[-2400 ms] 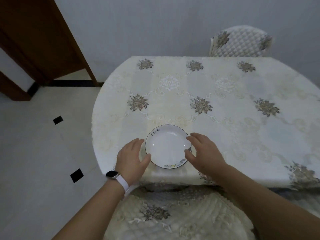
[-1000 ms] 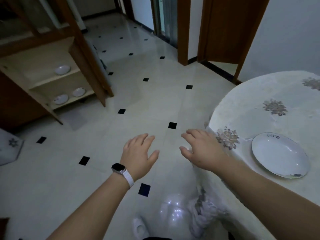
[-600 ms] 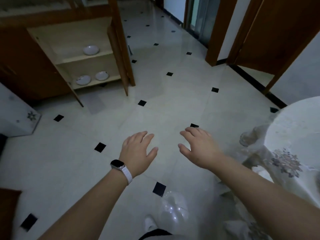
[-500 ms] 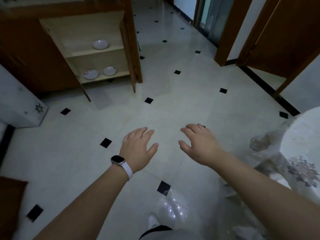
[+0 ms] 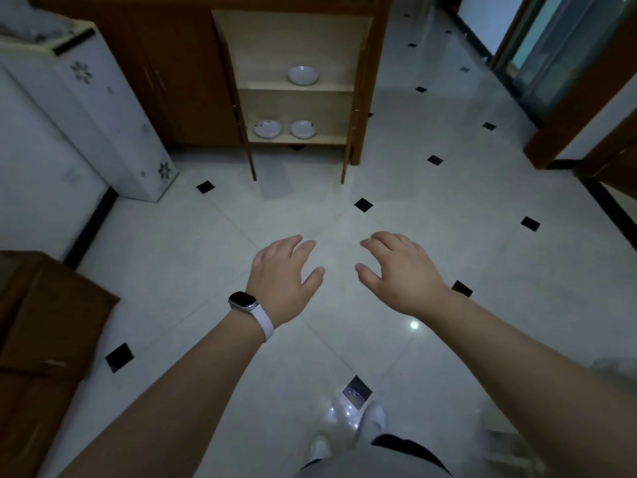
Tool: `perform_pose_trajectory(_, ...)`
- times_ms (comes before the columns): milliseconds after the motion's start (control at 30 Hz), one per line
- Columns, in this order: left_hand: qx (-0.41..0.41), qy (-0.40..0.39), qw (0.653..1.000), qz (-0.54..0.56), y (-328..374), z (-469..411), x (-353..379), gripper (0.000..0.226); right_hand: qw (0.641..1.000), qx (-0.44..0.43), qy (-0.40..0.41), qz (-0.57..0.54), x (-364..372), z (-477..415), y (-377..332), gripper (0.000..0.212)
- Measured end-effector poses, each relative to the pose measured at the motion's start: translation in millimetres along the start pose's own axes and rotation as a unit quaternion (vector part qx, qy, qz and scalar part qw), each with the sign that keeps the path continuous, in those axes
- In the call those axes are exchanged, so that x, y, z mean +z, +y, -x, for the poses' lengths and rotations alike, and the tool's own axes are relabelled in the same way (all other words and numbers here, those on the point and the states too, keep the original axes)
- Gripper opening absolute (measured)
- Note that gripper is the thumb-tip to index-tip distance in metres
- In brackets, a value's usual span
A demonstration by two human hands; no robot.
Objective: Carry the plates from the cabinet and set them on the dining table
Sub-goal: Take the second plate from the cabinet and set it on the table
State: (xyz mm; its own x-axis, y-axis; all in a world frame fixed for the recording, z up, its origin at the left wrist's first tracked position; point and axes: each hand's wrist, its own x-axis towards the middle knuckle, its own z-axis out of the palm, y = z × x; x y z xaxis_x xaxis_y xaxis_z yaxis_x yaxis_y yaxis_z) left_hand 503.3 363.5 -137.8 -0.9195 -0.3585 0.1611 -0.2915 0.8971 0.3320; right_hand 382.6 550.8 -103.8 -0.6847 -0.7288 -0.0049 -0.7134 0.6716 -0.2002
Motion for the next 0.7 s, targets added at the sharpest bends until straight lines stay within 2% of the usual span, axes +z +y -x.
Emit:
perform_pose_trajectory(267, -0.055, -0.003, 0.998, -0.024, -36.6, -42.9, -4.2, 0.053, 0.999, -0.046, -0.012, -0.025, 18.2, -76.2, -6.7, 0.05)
perform_pose_trajectory(500, -0.078, -0.014, 0.996, -0.045, -43.4, -130.9, 0.3, 0.063, 0.997, -0.062, -0.023, -0.04, 14.2, -172.6, 31.6, 0.052)
perform_pose_trajectory(700, -0.071, -0.01, 0.995, -0.067, -33.3, -221.4, -1.9, 0.062, 0.997, -0.068, -0.003, -0.043, -11.7, -254.3, 74.0, 0.052)
